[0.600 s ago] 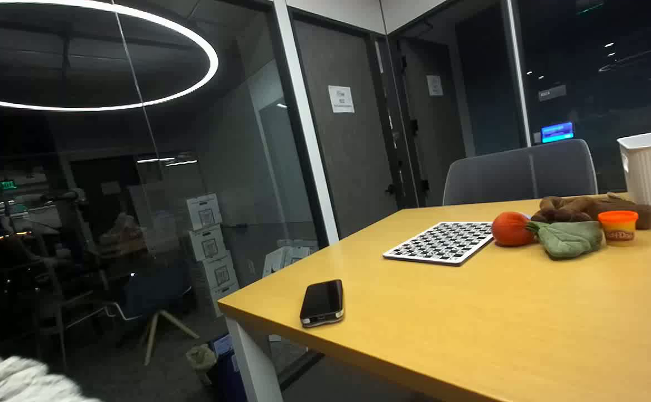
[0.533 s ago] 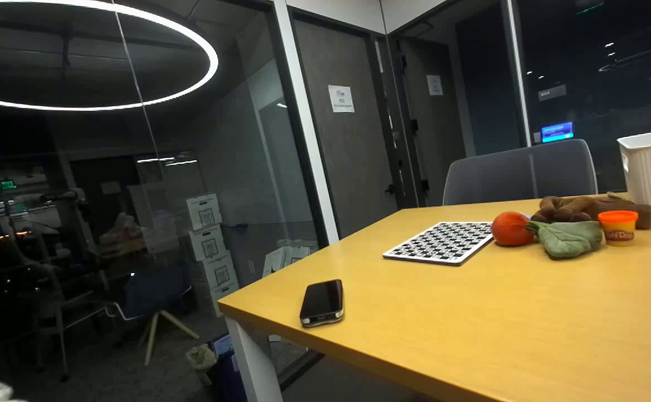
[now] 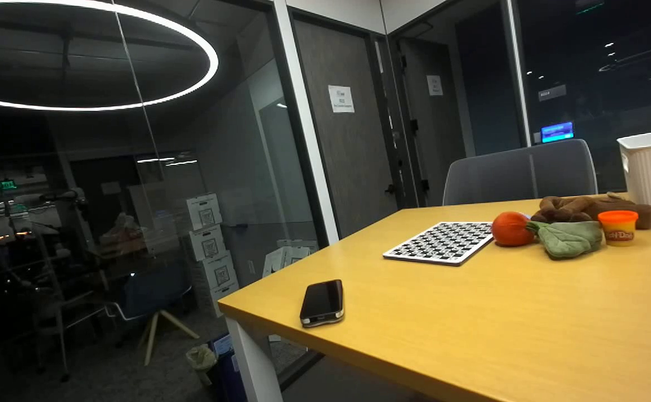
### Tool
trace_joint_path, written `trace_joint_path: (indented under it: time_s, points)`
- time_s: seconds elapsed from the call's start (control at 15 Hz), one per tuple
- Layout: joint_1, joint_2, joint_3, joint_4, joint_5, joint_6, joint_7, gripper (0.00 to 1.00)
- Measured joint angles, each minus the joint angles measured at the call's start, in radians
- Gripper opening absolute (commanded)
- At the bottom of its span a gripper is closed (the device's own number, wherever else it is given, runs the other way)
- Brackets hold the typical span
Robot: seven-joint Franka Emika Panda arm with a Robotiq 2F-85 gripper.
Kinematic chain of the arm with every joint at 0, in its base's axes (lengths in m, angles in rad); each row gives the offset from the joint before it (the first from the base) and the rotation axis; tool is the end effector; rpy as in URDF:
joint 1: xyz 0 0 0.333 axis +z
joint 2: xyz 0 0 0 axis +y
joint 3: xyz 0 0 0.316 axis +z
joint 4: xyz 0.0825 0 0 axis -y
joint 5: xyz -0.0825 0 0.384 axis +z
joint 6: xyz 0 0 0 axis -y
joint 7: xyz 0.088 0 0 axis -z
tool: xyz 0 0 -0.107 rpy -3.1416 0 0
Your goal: Remove the shirts from the plastic bag and put them on the table
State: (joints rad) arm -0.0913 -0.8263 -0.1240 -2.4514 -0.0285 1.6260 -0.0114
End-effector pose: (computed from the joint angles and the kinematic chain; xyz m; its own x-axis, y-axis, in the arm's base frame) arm 0.2916 -0.0758 0.5601 0.9868 -0.1616 -0.0021 -0.1614 -0.9849 -0.0626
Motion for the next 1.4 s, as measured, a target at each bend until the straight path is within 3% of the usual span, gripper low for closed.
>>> trace_joint_path:
  time_s: [0.2, 0.4, 0.73, 1.0, 1.4]
  points:
    - [0.022, 0.014, 0.042, 0.003, 0.0, 0.03, 0.0, 1.0]
    - [0.083, 0.05, 0.13, 0.024, 0.001, 0.119, 0.0, 1.0]
    - [0.174, 0.205, 0.236, 0.053, 0.009, 0.31, 0.02, 1.0]
    - [0.193, 0.365, 0.245, 0.068, 0.037, 0.409, 0.025, 1.0]
    - [0.18, 0.526, 0.221, 0.106, 0.042, 0.464, 0.029, 1.0]
